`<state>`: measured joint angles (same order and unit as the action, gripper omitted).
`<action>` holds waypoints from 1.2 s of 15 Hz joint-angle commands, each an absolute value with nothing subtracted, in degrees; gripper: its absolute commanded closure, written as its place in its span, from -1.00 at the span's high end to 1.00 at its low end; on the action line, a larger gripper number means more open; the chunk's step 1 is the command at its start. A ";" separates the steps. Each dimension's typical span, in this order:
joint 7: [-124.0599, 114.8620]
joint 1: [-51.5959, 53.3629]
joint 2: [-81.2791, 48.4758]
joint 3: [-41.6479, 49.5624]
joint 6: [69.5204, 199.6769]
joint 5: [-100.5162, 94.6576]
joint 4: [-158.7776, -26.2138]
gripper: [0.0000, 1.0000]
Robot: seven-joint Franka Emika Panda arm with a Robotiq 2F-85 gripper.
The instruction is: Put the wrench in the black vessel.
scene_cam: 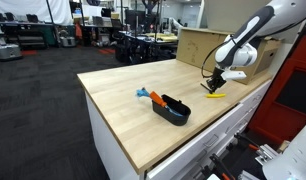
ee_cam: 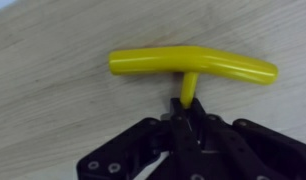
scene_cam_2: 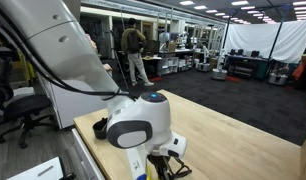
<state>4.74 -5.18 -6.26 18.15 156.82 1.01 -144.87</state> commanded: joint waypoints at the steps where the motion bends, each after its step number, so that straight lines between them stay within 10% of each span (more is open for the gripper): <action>1: 0.97 -7.06 -1.55 15.64 147.29 -0.63 -144.58 -0.94; 18: -4.51 -5.84 5.28 8.20 129.78 4.38 -138.60 -0.77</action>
<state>-4.58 -5.08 5.29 8.95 129.90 4.30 -138.67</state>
